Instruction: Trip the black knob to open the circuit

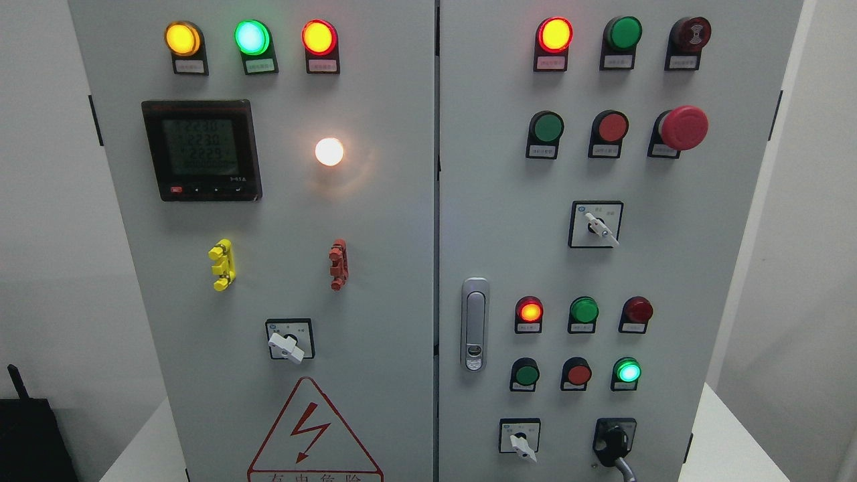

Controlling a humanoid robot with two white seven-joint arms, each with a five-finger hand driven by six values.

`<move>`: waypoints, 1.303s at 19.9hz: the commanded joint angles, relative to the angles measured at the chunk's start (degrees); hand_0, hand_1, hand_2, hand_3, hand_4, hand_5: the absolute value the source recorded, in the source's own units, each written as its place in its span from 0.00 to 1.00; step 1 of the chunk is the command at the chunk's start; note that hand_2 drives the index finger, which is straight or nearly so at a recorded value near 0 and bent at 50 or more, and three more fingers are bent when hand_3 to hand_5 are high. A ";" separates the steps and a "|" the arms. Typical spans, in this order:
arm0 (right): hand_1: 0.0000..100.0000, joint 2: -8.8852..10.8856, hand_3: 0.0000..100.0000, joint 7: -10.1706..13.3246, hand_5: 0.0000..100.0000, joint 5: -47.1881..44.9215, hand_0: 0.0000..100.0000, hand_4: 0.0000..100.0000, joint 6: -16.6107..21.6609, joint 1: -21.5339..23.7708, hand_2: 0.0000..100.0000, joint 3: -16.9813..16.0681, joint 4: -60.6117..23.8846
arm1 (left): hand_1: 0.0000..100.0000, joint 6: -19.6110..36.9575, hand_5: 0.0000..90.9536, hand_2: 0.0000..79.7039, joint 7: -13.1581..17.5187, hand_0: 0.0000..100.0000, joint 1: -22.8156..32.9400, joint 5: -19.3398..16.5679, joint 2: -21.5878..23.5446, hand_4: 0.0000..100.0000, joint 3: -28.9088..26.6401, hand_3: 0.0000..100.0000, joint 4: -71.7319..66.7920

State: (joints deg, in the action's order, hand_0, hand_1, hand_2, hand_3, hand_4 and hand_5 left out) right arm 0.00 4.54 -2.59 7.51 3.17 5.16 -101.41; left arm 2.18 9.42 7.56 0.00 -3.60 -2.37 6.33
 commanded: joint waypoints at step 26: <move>0.04 -1.23 1.00 -0.76 1.00 -0.22 0.00 1.00 0.40 0.52 0.00 -0.86 0.25 | 0.39 0.01 0.00 0.00 -0.02 0.12 0.00 -1.32 0.00 0.00 0.00 0.00 0.00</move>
State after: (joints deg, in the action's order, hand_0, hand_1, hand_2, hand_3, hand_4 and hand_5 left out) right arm 0.00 3.79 -2.78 8.02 3.66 4.71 -101.29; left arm 2.28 9.43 7.56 0.00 -3.60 -2.37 6.33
